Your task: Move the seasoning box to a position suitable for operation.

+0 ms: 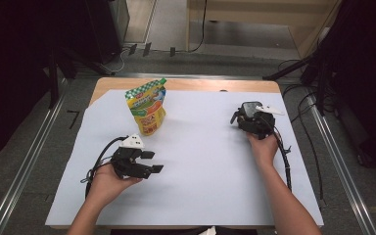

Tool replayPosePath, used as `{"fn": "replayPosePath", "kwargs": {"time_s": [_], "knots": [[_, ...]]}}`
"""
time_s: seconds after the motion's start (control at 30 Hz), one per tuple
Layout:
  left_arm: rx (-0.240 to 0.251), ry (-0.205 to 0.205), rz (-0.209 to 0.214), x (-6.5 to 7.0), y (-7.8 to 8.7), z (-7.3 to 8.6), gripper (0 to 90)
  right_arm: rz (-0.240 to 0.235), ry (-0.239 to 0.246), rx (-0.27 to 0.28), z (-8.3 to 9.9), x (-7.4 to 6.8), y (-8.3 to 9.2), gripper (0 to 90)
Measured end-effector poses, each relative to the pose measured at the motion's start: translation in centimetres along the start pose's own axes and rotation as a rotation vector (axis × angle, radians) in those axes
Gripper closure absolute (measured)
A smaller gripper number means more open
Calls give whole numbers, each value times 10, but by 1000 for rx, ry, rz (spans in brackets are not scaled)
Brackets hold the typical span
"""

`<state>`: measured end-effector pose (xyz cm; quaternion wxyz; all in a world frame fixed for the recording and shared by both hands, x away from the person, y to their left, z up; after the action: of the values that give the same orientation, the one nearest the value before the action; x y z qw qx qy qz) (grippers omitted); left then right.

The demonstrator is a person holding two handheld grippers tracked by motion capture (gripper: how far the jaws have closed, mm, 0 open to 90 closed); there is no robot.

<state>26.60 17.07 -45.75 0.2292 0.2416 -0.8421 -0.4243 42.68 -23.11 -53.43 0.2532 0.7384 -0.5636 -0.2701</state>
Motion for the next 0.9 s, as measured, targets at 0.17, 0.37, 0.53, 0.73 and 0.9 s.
{"fn": "replayPosePath", "kwargs": {"time_s": [0.17,0.37,0.53,0.73,0.9], "knots": [[-7,-4,-2,0,-1,0,394,23,36,7,-1,-1,2,143],[-5,-2,-4,-1,-1,0,395,25,32,6,-2,-1,3,148],[0,3,-2,-2,0,0,396,29,27,11,-3,-1,5,149],[-3,-1,-1,-2,0,-1,397,25,29,33,-6,-3,12,150],[0,-7,6,-2,-2,-4,397,7,66,26,-6,-12,16,150]]}}
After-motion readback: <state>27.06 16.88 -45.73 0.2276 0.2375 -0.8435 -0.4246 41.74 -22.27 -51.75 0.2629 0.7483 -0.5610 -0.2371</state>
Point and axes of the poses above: each handheld gripper's, and its own axes: y roughly backward along the jaws, z roughly out of its underside, x roughly to its right, the point moved 2 cm from there along -y, roughly forward along the jaws, and after that the axes turned 10 degrees about -x, right-handed, at the moved point
